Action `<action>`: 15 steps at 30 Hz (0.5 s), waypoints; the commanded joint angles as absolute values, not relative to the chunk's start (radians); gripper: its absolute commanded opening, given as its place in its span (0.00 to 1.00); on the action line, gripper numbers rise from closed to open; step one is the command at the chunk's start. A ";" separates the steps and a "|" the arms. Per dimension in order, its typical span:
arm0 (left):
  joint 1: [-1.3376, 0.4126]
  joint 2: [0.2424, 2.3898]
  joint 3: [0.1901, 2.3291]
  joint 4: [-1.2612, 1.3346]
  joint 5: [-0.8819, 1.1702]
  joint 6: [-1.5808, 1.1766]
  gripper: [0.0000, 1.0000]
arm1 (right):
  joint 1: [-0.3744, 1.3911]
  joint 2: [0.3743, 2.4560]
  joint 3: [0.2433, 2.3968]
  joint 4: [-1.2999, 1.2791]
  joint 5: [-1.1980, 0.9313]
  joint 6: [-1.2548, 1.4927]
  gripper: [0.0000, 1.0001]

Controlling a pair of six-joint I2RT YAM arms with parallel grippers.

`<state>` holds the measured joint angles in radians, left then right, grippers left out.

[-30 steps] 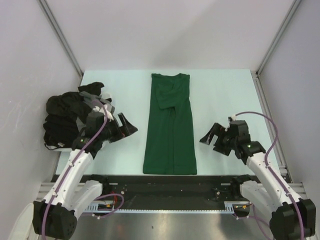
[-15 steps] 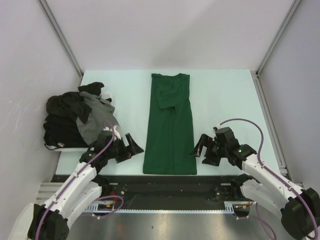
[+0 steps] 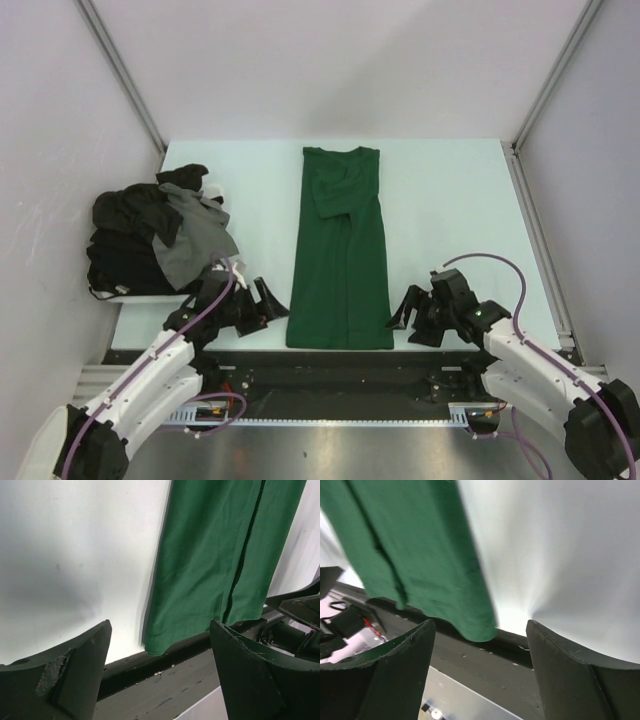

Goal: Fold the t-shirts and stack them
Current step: Grab the bottom of the folded rectangular tshirt with both arms

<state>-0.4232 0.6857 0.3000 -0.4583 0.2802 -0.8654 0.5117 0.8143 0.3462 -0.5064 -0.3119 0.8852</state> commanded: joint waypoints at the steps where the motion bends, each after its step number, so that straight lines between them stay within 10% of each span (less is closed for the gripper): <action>1: -0.443 0.640 0.284 -0.506 0.242 -0.897 0.85 | 0.525 0.796 0.298 -0.483 -0.313 0.903 0.81; 15: -0.445 0.529 0.290 -0.535 0.213 -0.920 0.84 | 0.526 0.813 0.340 -0.469 -0.302 0.876 0.85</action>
